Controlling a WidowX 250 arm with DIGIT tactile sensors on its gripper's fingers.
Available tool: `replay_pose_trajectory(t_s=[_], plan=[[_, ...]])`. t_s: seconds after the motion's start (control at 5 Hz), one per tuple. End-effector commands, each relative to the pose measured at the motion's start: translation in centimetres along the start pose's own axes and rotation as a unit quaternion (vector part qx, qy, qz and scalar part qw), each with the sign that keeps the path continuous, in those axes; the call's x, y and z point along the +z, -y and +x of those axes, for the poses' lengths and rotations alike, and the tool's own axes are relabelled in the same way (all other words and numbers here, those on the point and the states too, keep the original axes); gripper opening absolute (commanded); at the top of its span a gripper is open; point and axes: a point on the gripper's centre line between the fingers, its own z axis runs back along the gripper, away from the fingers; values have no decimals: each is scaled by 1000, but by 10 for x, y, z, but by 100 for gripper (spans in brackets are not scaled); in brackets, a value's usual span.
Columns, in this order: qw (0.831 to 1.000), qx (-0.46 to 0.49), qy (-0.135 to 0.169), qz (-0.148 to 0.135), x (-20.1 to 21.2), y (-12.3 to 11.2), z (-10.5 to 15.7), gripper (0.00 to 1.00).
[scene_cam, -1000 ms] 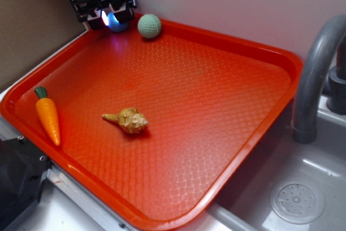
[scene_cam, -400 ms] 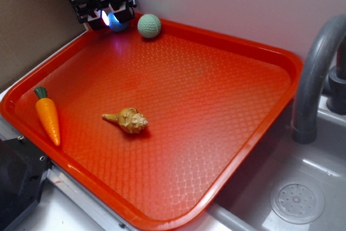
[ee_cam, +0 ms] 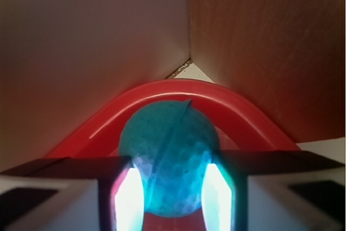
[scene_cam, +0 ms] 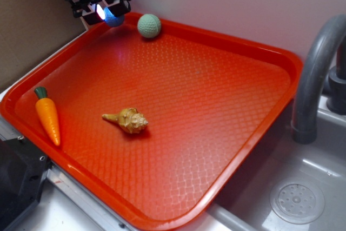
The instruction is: Grab the blue ball.
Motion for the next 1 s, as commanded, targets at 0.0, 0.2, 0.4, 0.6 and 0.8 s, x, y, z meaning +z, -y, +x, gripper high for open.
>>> replay_pose_trajectory(t_s=[0.0, 0.2, 0.4, 0.6, 0.8], plan=[[999, 2, 40, -12, 38, -21, 24, 0], [999, 2, 41, -11, 38, -23, 22, 0], [999, 1, 35, 7, 42, -26, 21, 0], [998, -28, -35, 51, 78, -40, 6, 0], [993, -79, -80, 33, 122, -34, -16, 0]])
